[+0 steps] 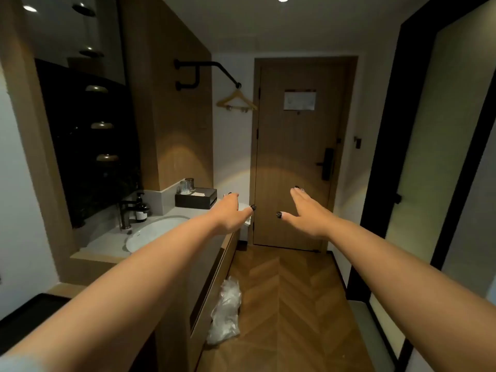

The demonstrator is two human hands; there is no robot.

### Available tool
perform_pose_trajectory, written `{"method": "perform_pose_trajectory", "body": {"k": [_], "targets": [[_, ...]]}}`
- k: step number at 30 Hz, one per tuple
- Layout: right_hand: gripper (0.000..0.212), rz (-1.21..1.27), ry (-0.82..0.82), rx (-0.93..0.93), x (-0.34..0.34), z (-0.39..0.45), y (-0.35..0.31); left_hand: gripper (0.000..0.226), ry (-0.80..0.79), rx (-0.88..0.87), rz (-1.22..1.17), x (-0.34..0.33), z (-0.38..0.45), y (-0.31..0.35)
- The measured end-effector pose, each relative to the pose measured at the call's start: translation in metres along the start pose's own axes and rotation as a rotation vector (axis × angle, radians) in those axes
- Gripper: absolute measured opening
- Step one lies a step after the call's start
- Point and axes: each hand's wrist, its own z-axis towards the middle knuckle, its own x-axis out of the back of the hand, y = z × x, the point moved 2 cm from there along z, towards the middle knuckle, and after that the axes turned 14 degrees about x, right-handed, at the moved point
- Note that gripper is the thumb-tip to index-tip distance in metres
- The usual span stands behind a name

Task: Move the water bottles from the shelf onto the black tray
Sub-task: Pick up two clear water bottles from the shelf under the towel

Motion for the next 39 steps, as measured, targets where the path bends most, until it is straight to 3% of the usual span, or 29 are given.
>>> {"method": "perform_pose_trajectory", "body": {"k": [8,15,25,39], "targets": [[0.069,-0.012,-0.027,-0.034,-0.035,0.074,0.027,0.065,-0.029,0.002,-0.068,-0.017,0.09,-0.027],[0.07,-0.042,-0.062,-0.057,-0.073,0.195,0.039,0.067,-0.05,0.007,-0.074,-0.003,0.209,-0.072],[0.059,-0.061,0.051,-0.011,-0.087,0.319,0.058,0.068,-0.053,0.003,-0.011,0.008,0.343,-0.107],[0.066,-0.052,-0.027,-0.048,-0.128,0.441,0.2,0.066,-0.132,0.045,0.11,-0.046,0.503,-0.078]]}}
